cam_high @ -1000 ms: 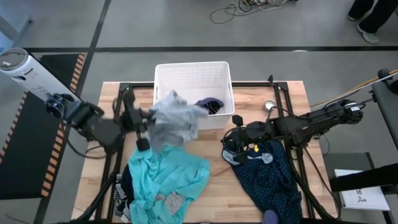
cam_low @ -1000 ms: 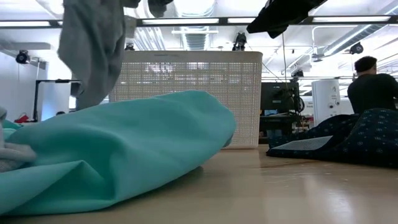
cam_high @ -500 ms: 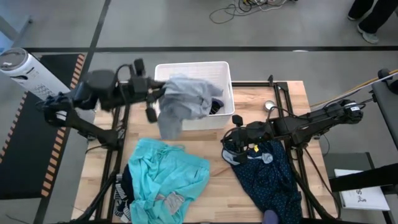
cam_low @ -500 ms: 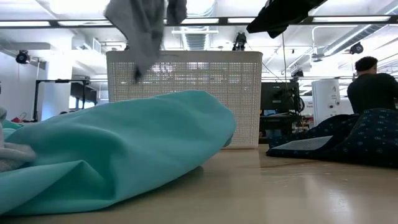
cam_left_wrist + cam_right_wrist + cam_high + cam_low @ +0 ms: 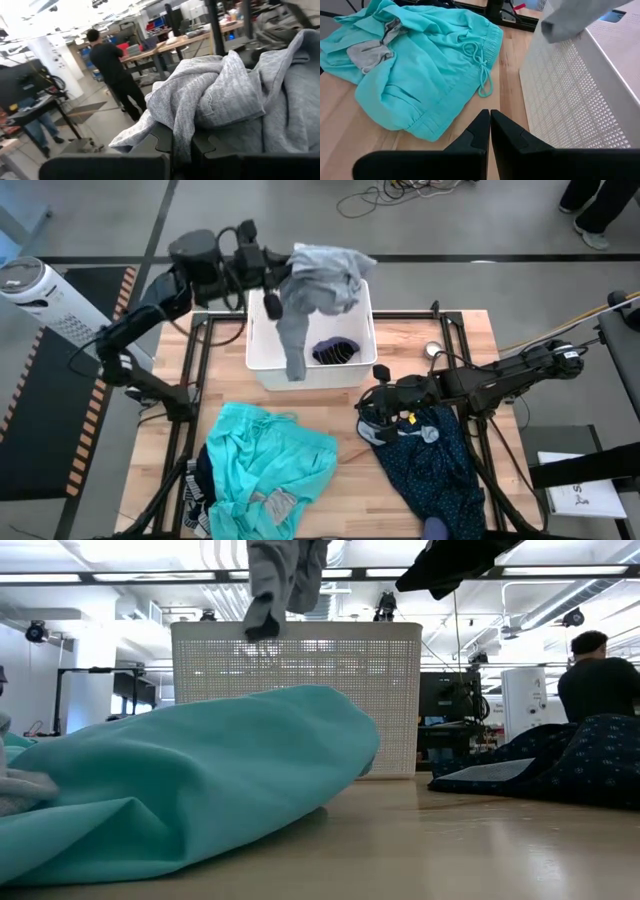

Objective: Sort clothes
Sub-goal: Put the gray shirt into the white bin

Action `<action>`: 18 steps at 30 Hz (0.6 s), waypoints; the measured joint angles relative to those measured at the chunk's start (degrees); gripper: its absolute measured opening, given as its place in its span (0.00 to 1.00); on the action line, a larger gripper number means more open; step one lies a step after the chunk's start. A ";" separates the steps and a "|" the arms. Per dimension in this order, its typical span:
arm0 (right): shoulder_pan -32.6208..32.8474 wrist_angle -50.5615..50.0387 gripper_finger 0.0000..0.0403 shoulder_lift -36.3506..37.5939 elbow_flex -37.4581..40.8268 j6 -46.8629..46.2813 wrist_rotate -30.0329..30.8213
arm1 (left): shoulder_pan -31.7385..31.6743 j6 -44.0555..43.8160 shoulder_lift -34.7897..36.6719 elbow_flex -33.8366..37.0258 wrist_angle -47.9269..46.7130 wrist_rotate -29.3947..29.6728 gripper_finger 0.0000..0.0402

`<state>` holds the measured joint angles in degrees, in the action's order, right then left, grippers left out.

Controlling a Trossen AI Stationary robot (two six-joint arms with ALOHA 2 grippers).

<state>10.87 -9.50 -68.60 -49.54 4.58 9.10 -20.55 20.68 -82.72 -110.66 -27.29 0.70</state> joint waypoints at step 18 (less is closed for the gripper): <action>-0.01 -0.04 0.00 0.00 0.00 0.96 0.00 | -5.47 0.17 -9.80 -7.65 -9.63 -4.62 0.00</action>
<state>10.86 -9.54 -68.60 -49.54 5.54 9.10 -26.02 20.85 -92.53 -118.31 -36.92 -3.92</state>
